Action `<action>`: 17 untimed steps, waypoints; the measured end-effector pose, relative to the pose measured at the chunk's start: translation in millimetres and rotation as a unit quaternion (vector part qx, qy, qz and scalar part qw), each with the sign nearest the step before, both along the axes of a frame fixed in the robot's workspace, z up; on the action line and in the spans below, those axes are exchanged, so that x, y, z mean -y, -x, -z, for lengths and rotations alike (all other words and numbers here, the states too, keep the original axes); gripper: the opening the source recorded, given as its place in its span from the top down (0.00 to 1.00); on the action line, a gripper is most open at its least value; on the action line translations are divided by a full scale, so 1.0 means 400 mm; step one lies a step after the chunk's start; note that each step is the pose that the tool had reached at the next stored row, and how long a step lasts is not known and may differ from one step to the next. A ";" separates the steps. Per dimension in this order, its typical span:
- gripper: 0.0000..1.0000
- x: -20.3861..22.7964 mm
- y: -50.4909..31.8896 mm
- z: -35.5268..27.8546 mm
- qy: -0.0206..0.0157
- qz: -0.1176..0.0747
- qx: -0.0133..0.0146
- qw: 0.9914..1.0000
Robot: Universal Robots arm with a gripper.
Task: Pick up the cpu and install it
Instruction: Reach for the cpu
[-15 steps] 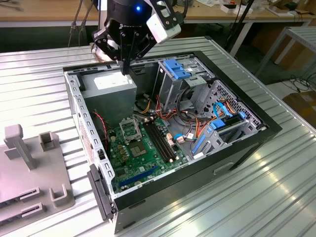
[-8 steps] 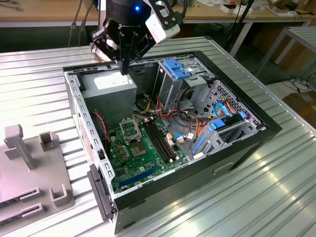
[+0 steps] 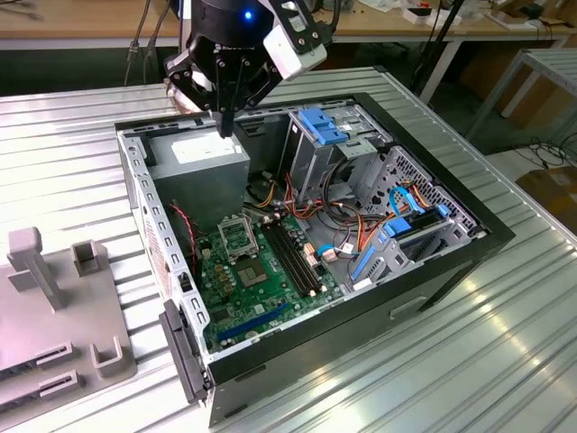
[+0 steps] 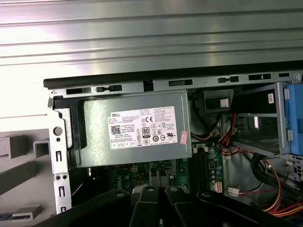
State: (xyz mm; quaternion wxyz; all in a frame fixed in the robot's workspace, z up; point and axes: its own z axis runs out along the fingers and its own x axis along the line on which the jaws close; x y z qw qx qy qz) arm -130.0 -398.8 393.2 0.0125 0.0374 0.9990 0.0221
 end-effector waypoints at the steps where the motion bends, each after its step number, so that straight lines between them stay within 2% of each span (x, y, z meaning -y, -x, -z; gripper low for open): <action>1: 0.90 0.000 0.001 0.000 0.000 0.000 0.000 1.000; 17: 0.90 0.000 0.029 0.000 0.000 0.000 0.000 1.000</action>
